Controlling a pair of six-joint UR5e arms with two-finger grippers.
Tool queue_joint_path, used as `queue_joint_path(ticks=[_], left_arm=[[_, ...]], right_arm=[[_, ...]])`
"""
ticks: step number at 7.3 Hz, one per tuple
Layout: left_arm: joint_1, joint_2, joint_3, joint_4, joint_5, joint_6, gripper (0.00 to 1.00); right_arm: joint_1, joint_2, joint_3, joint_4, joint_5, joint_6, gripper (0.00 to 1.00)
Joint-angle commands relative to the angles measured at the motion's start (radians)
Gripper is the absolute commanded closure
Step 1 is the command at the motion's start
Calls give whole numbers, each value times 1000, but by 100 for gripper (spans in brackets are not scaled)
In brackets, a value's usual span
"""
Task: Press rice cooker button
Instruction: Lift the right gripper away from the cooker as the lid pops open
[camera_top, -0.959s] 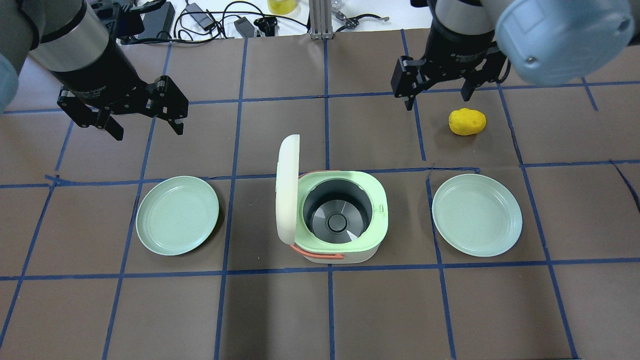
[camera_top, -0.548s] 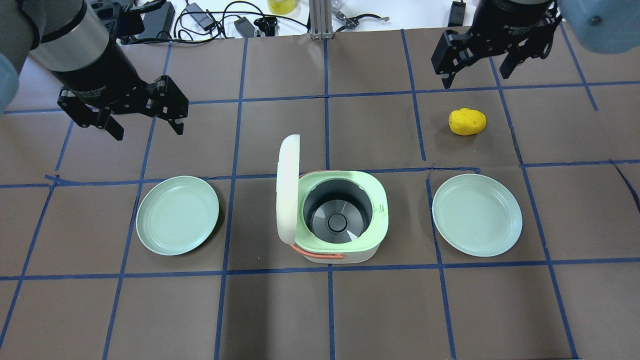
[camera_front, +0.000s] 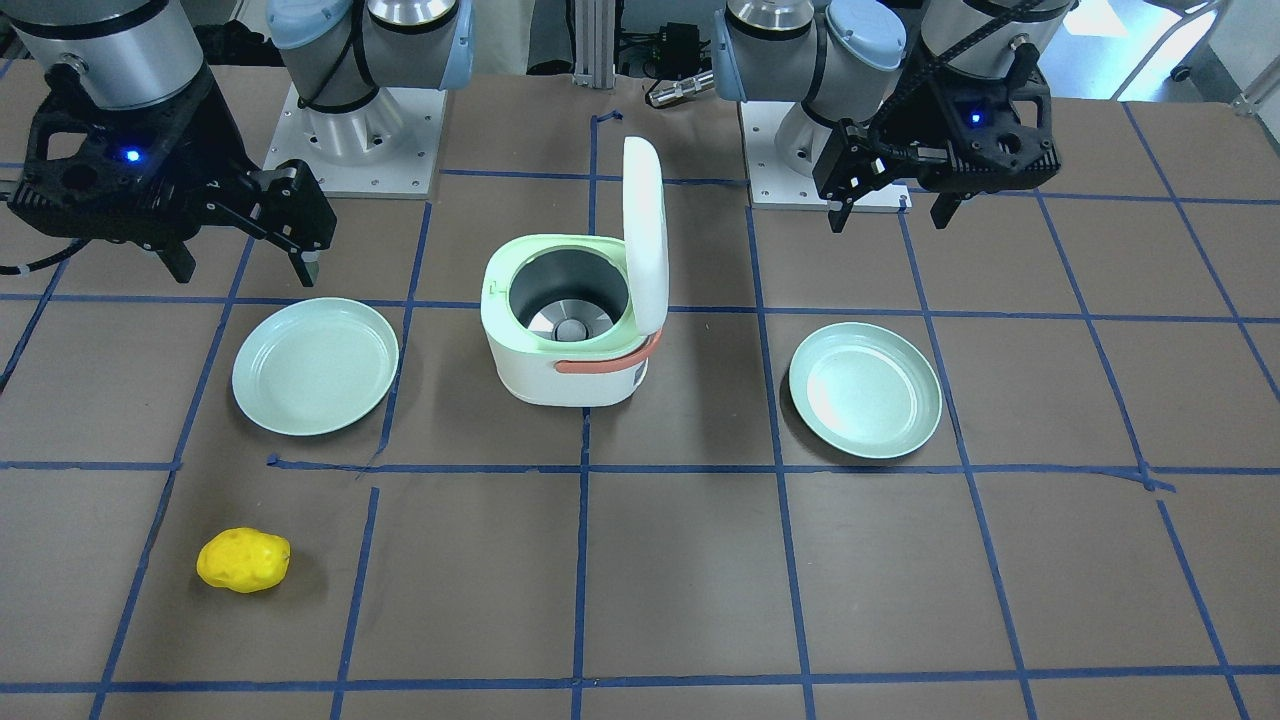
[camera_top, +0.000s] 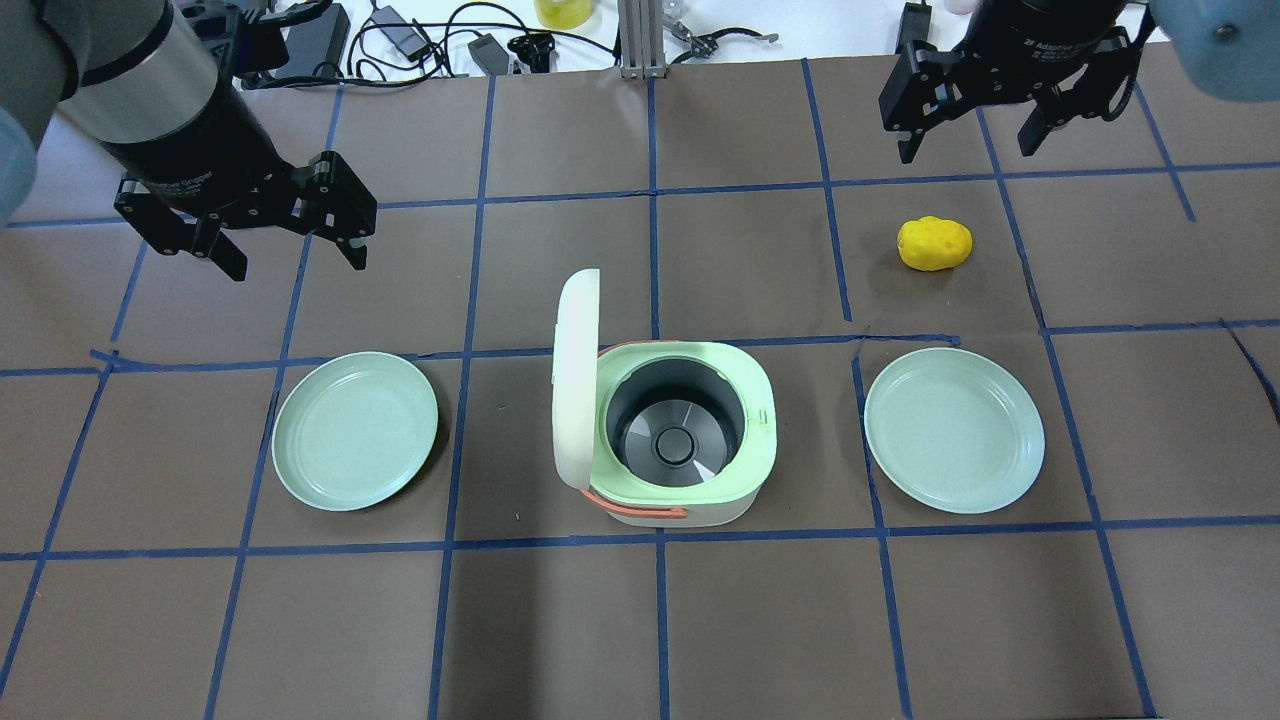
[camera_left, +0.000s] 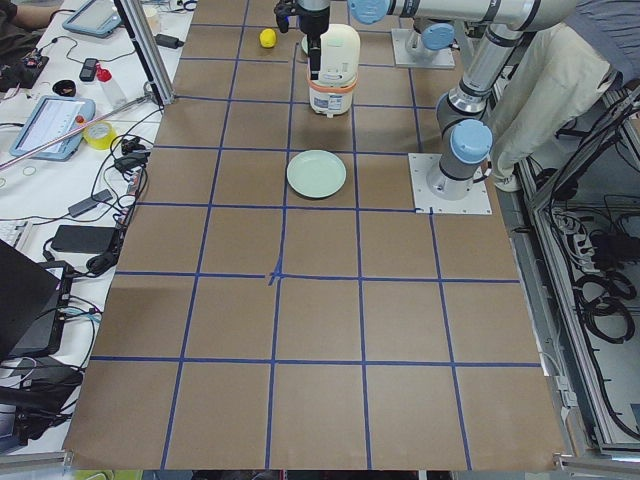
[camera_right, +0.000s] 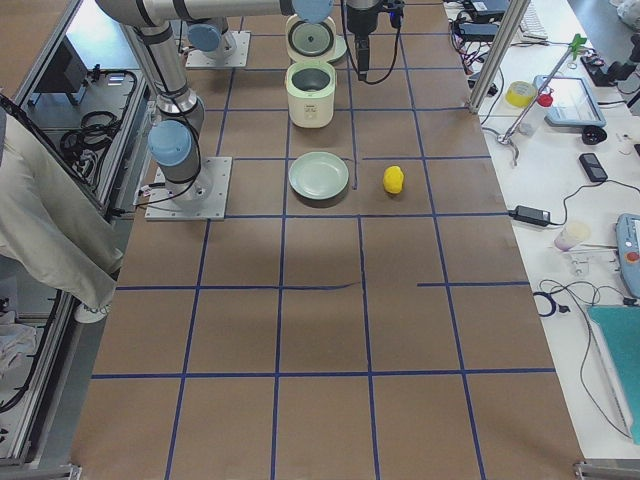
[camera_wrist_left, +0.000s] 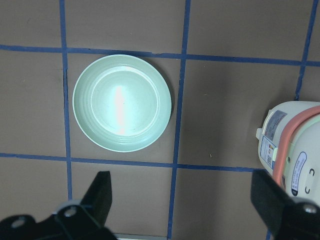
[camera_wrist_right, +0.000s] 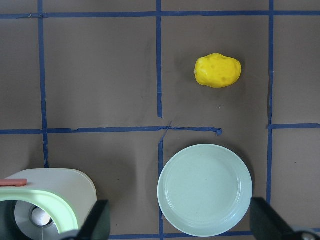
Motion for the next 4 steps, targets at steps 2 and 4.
queue_joint_path(ticks=[2,4], left_arm=[[0,0,0,0,0,0,0],[0,0,0,0,0,0,0]], right_arm=[[1,1,2,0,0,5,0],[1,-1,2,3,0,3,0]])
